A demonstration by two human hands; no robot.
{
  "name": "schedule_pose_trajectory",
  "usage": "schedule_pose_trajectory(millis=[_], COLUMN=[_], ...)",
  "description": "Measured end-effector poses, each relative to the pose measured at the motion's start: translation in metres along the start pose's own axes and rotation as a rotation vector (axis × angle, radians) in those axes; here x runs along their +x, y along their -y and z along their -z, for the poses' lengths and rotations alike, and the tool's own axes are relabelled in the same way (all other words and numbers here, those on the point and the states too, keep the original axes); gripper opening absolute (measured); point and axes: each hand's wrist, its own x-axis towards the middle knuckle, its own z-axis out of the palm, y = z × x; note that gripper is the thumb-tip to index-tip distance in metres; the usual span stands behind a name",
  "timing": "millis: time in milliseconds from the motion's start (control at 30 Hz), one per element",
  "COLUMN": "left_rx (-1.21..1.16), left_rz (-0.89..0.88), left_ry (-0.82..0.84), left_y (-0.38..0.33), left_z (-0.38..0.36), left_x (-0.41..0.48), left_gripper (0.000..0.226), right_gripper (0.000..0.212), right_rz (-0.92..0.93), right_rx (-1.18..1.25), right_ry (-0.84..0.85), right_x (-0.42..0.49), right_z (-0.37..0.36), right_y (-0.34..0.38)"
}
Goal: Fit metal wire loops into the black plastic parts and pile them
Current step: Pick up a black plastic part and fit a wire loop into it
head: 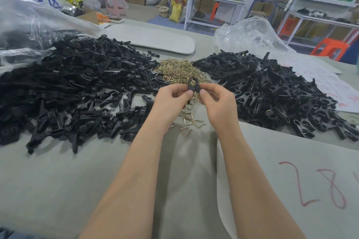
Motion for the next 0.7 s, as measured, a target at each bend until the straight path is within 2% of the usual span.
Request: schedule_pose_trajectory(millis=[167, 700], left_rx=[-0.017, -0.020], left_rz=[0.024, 0.001], left_ry=[-0.012, -0.002], left_y=[-0.0010, -0.0032], left_z=[-0.0012, -0.0003], left_x=[-0.0002, -0.0028], left_gripper=[0.013, 0.022], right_gripper=[0.019, 0.019], right_rz=[0.006, -0.007], right_rx=[0.004, 0.002], right_ry=[-0.024, -0.028], right_x=[0.0008, 0.0019], right_z=[0.0010, 0.0005], right_y=[-0.0017, -0.0021])
